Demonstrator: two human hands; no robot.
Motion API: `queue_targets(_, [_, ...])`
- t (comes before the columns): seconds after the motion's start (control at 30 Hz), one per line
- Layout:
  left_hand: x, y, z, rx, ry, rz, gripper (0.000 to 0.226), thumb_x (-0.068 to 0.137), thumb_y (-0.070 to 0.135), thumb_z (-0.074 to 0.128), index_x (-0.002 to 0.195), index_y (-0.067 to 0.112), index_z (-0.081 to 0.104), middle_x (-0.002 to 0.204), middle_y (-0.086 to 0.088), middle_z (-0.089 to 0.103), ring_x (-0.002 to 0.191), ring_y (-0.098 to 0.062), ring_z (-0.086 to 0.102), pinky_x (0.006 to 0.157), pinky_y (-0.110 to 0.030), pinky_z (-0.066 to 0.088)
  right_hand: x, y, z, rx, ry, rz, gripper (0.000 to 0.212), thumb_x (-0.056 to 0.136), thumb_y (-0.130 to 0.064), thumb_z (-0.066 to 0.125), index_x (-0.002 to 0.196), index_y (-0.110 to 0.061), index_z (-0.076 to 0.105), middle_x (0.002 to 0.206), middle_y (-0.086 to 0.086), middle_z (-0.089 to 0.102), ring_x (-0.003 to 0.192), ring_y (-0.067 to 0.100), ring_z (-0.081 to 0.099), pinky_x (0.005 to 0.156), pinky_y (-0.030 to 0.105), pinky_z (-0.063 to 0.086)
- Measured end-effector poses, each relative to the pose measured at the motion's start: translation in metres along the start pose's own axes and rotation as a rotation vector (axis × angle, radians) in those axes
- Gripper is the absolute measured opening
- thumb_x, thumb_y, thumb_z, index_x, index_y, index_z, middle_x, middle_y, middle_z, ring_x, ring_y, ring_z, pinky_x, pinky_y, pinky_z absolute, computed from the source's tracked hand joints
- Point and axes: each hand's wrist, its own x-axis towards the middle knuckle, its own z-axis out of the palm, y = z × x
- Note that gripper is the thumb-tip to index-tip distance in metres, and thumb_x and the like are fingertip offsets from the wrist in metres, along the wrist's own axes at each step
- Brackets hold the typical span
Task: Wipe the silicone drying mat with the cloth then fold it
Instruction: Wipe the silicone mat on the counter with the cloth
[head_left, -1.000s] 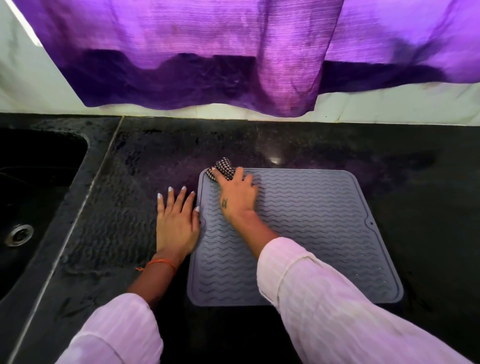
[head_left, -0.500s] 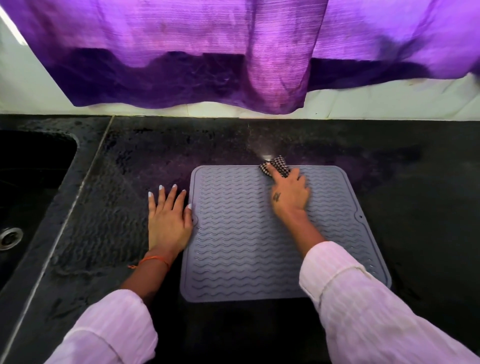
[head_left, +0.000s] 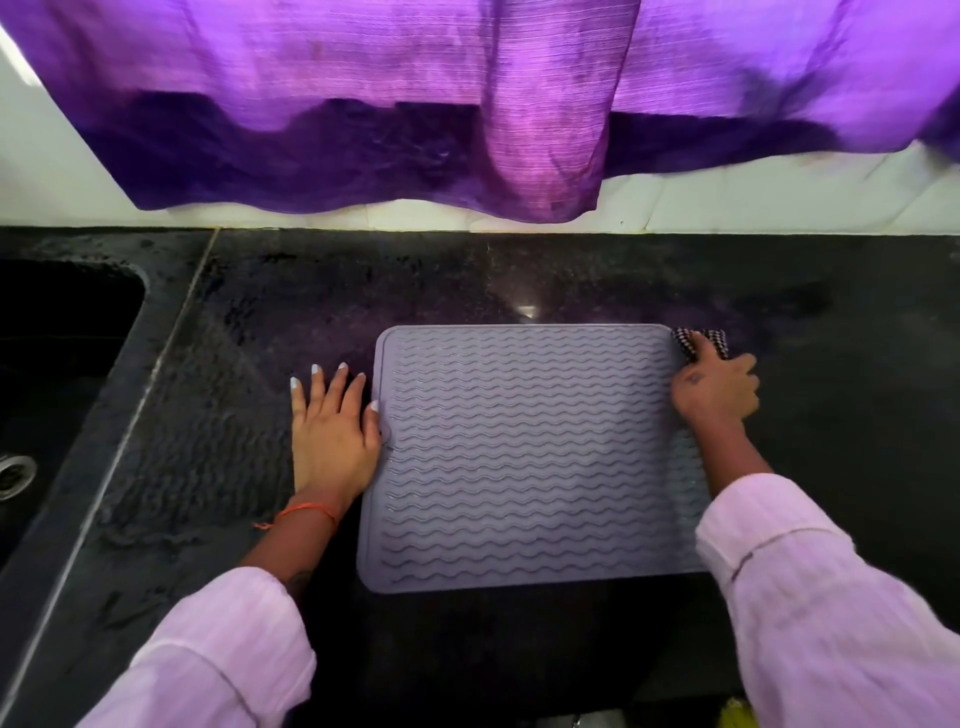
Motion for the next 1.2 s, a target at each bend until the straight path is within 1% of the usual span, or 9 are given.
queue_targets(0.1, [0.001,0.000,-0.001,-0.018,0.005,0.003,0.060,0.090,0.038,0.024,0.133,0.005,0.051,0.144,-0.016,0.042,0.140,-0.038,0.024,0.116,-0.043,-0.004,-0.043,-0.025,-0.003,0.195,-0.002,-0.055,0.048,0.094,-0.028,0.043,0.142,-0.035,0.036,0.128,0.021,0.035,0.103,0.039,0.051,0.085,0.039,0.045])
queue_targets(0.2, [0.001,-0.001,-0.001,-0.051,0.021,0.001,0.060,0.091,0.037,0.022,0.133,0.005,0.051,0.144,-0.015,0.042,0.140,-0.038,0.024,0.116,-0.045,-0.002,-0.121,-0.062,0.011,0.342,-0.095,-0.296,0.049,0.094,-0.033,0.047,0.140,-0.042,0.035,0.118,0.010,0.039,0.079,0.021,0.055,0.056,0.023,0.045])
queue_targets(0.3, [0.001,-0.003,-0.001,-0.094,0.054,-0.017,0.059,0.091,0.033,0.021,0.133,0.003,0.050,0.143,-0.016,0.044,0.139,-0.038,0.026,0.116,-0.046,0.000,-0.192,-0.107,0.037,0.334,-0.221,-0.507,0.050,0.093,-0.035,0.046,0.140,-0.043,0.033,0.116,0.007,0.038,0.083,0.017,0.051,0.064,0.021,0.045])
queue_targets(0.37, [0.001,-0.005,-0.002,-0.135,0.077,-0.032,0.056,0.089,0.026,0.026,0.132,0.002,0.050,0.141,-0.017,0.046,0.138,-0.040,0.028,0.116,-0.048,0.002,-0.230,-0.128,0.048,0.270,-0.276,-0.627,0.051,0.089,-0.034,0.052,0.138,-0.039,0.039,0.115,0.010,0.043,0.092,0.025,0.051,0.076,0.033,0.048])
queue_targets(0.47, [0.002,-0.008,-0.003,-0.181,0.103,-0.073,0.052,0.087,0.020,0.030,0.131,0.000,0.051,0.139,-0.019,0.047,0.137,-0.041,0.030,0.115,-0.050,0.003,-0.248,-0.134,0.059,0.100,-0.196,-0.741,0.056,0.067,-0.037,0.073,0.120,-0.037,0.057,0.100,0.008,0.056,0.081,0.027,0.057,0.065,0.036,0.049])
queue_targets(0.6, [-0.002,-0.001,-0.002,-0.152,0.077,-0.028,0.054,0.091,0.031,0.030,0.130,0.000,0.053,0.139,-0.019,0.047,0.136,-0.041,0.030,0.115,-0.050,0.004,-0.228,-0.114,0.062,0.006,-0.052,-0.708,0.054,0.063,-0.038,0.077,0.114,-0.041,0.061,0.090,0.004,0.060,0.075,0.022,0.058,0.059,0.034,0.048])
queue_targets(0.8, [0.000,-0.008,-0.001,-0.074,0.048,-0.019,0.054,0.088,0.031,0.037,0.130,0.000,0.052,0.140,-0.020,0.046,0.136,-0.042,0.030,0.116,-0.050,0.004,-0.169,-0.045,0.040,0.016,-0.067,-0.502,0.053,0.093,-0.033,0.046,0.143,-0.036,0.030,0.125,0.014,0.043,0.111,0.029,0.043,0.088,0.039,0.039])
queue_targets(1.03, [0.000,-0.007,0.000,-0.052,0.048,-0.014,0.054,0.088,0.031,0.037,0.129,-0.001,0.053,0.140,-0.021,0.046,0.136,-0.043,0.029,0.116,-0.049,0.002,-0.096,0.042,0.014,-0.003,0.112,-0.269,0.049,0.088,-0.027,0.052,0.136,-0.027,0.045,0.113,0.023,0.046,0.097,0.040,0.047,0.083,0.046,0.043])
queue_targets(1.2, [-0.001,-0.006,-0.001,-0.062,0.053,-0.023,0.053,0.088,0.031,0.038,0.128,-0.001,0.054,0.139,-0.021,0.047,0.136,-0.043,0.030,0.116,-0.049,0.003,-0.072,0.072,0.001,-0.042,0.170,-0.079,0.047,0.088,-0.023,0.052,0.135,-0.023,0.048,0.116,0.027,0.045,0.105,0.043,0.043,0.087,0.049,0.038])
